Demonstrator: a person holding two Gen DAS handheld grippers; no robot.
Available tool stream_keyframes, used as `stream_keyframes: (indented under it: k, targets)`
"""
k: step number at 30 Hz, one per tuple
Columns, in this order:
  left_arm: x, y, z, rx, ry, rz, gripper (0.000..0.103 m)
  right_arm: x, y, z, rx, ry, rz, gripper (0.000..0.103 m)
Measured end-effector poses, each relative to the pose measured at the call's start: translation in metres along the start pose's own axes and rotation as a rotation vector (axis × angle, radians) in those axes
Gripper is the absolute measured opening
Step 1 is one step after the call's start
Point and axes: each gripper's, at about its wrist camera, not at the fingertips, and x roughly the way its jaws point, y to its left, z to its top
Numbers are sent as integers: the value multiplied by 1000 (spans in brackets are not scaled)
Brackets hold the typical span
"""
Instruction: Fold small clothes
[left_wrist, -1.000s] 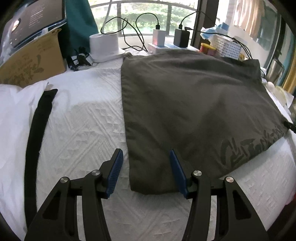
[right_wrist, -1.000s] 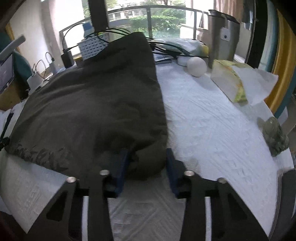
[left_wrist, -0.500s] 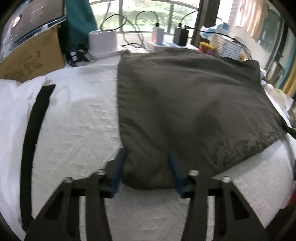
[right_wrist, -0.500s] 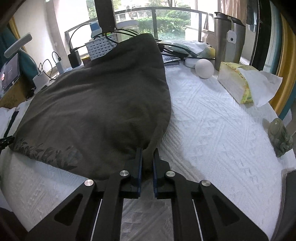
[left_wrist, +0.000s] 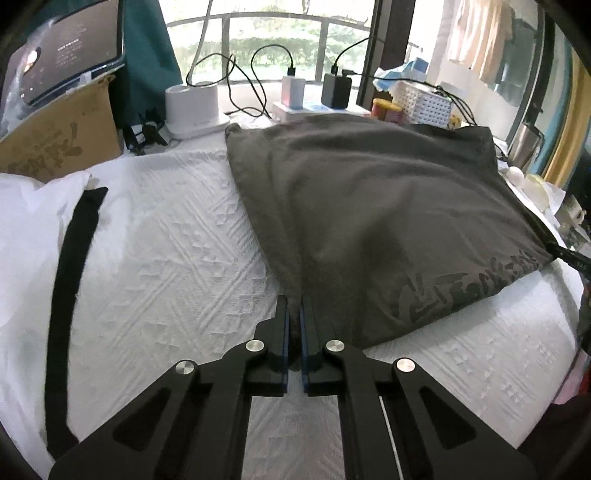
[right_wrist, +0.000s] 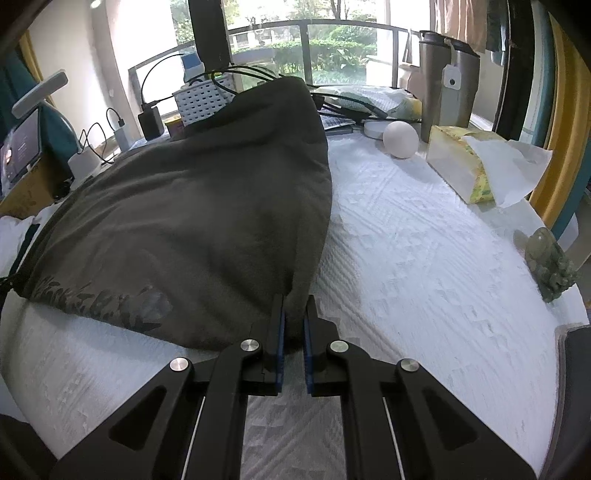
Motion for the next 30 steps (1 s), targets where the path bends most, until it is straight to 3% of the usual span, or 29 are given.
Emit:
stream_keyframes:
  k: [10,30]
  targets:
    - [-24,3,-10,13,-36,-22,5,-20,0,-14,5,-12,-9,7]
    - [-52,9,-54,66,7,-42,5,-62,0,-72,2,2,-24,7]
